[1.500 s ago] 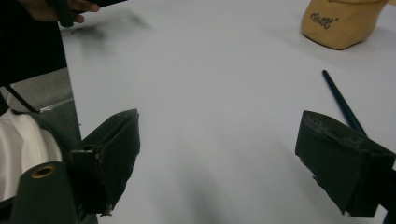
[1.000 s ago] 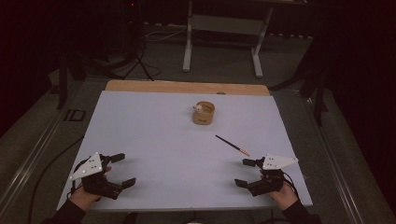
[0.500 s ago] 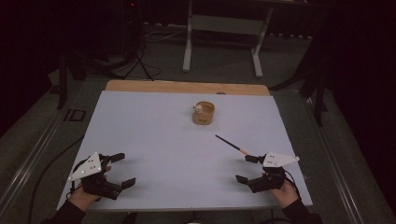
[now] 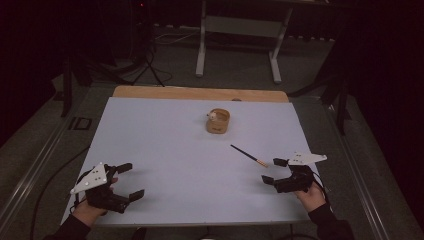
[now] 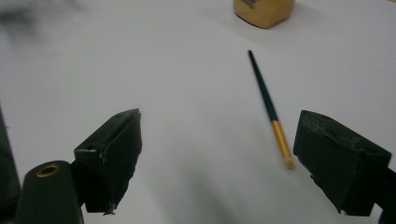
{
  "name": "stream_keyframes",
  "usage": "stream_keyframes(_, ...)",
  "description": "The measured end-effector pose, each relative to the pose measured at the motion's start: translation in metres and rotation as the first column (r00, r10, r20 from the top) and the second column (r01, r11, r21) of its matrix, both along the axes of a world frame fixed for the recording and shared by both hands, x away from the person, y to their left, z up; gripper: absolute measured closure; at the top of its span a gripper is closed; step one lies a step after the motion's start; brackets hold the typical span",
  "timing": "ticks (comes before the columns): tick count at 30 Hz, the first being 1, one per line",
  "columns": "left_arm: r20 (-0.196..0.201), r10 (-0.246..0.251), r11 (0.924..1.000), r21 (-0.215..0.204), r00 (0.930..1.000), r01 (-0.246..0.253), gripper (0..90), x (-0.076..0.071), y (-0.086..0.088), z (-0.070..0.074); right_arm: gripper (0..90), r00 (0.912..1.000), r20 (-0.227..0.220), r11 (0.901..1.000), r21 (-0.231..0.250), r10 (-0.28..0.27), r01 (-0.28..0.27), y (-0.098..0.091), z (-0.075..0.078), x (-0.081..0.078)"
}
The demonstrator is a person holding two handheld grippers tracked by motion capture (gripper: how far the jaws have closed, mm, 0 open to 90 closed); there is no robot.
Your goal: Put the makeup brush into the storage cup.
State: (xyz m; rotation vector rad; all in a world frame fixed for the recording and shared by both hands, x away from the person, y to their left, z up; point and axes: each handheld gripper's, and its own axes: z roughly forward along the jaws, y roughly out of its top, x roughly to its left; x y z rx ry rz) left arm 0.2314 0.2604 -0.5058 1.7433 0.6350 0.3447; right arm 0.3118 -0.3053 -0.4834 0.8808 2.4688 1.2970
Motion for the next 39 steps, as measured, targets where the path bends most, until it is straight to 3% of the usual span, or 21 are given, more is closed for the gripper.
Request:
stream_keyframes(3, 0.002, 0.002, 1.0000, -0.004, 1.0000, -0.002, 1.4, 0.000, 0.000, 0.001, 15.4, 0.9992, -0.036, 0.9991, -0.041, -0.015, 0.014, -0.007, -0.001, 0.006)
stream_keyframes(8, -0.001, 0.003, 0.9999, -0.016, 1.0000, -0.003, 1.4, 0.000, 0.001, 0.001, 15.4, 0.9933, -0.108, 0.9979, -0.056, -0.040, 0.034, -0.017, -0.004, 0.013)
stream_keyframes(15, 0.002, 0.004, 0.9999, -0.015, 1.0000, -0.004, 1.4, 0.001, 0.000, 0.002, 14.2, 0.9841, -0.175, 0.9899, -0.141, -0.030, 0.005, -0.019, -0.011, 0.020)
stream_keyframes(23, 0.002, 0.001, 0.9999, -0.015, 1.0000, -0.001, 1.4, 0.000, 0.000, 0.002, 14.2, 0.9819, -0.187, 0.9779, -0.209, -0.030, -0.010, -0.015, -0.009, 0.030)
stream_keyframes(25, 0.002, -0.002, 0.9997, -0.025, 1.0000, 0.002, 1.4, 0.000, 0.000, 0.003, 13.7, 0.9836, -0.174, 0.9710, -0.239, -0.048, 0.006, -0.014, -0.006, 0.032)
stream_keyframes(27, 0.008, -0.003, 0.9996, -0.029, 1.0000, 0.004, 1.4, 0.001, 0.000, 0.003, 13.8, 0.9779, -0.202, 0.9733, -0.230, -0.052, 0.004, -0.013, -0.004, 0.036)
stream_keyframes(31, 0.012, -0.004, 0.9995, -0.032, 0.9999, 0.004, 1.4, 0.000, -0.001, 0.005, 13.8, 0.9699, -0.239, 0.9635, -0.267, -0.047, -0.019, -0.011, -0.003, 0.044)
stream_keyframes(34, 0.010, -0.001, 0.9993, -0.039, 0.9999, 0.001, 1.4, 0.000, 0.000, 0.005, 13.8, 0.9697, -0.237, 0.9482, -0.317, -0.058, -0.020, -0.006, -0.002, 0.047)
stream_keyframes(39, 0.007, 0.003, 0.9990, -0.045, 1.0000, -0.003, 1.4, 0.000, 0.001, 0.005, 14.2, 0.9667, -0.251, 0.9455, -0.323, -0.048, -0.037, -0.003, 0.000, 0.051)
